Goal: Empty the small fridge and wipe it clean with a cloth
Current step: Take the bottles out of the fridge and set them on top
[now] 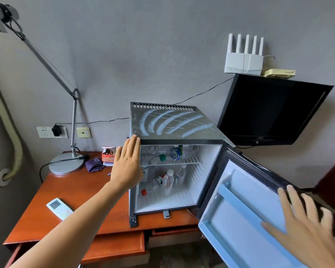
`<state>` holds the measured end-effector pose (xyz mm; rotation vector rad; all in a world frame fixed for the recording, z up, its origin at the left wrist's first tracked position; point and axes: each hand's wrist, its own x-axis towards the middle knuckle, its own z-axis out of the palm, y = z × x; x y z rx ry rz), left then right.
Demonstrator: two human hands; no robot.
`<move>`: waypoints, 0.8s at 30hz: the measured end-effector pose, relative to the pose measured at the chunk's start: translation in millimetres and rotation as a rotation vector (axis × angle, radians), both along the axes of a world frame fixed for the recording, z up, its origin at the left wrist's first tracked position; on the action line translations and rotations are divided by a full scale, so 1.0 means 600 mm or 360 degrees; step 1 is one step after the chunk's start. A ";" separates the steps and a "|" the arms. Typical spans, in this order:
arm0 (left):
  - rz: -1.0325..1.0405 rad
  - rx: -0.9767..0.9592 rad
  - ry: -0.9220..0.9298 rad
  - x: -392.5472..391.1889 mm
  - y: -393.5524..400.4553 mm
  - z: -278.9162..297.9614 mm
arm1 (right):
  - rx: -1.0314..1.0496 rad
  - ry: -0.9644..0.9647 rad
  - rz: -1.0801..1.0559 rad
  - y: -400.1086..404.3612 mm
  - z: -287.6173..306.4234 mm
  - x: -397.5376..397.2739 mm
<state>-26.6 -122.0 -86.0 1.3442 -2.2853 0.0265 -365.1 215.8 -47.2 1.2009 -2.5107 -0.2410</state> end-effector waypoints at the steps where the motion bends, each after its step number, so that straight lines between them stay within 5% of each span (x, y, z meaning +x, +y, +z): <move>1: 0.0003 -0.0018 0.0013 -0.002 0.000 -0.003 | -0.0022 0.0061 0.0039 -0.001 0.005 -0.009; 8: 0.0122 -0.0209 0.0035 -0.012 0.006 -0.022 | -0.0718 0.0353 0.0275 -0.058 -0.043 -0.019; 11: 0.0009 -0.0269 0.0079 -0.034 0.053 -0.058 | -0.1155 0.0129 0.0705 -0.141 -0.072 0.017; 16: -0.0118 0.0106 -0.0358 -0.109 0.073 -0.138 | -0.0577 -0.0547 0.1099 -0.365 -0.145 0.083; 24: 0.0249 0.0247 -0.0474 -0.184 -0.071 -0.075 | -0.0136 -0.0556 0.1108 -0.618 -0.137 0.099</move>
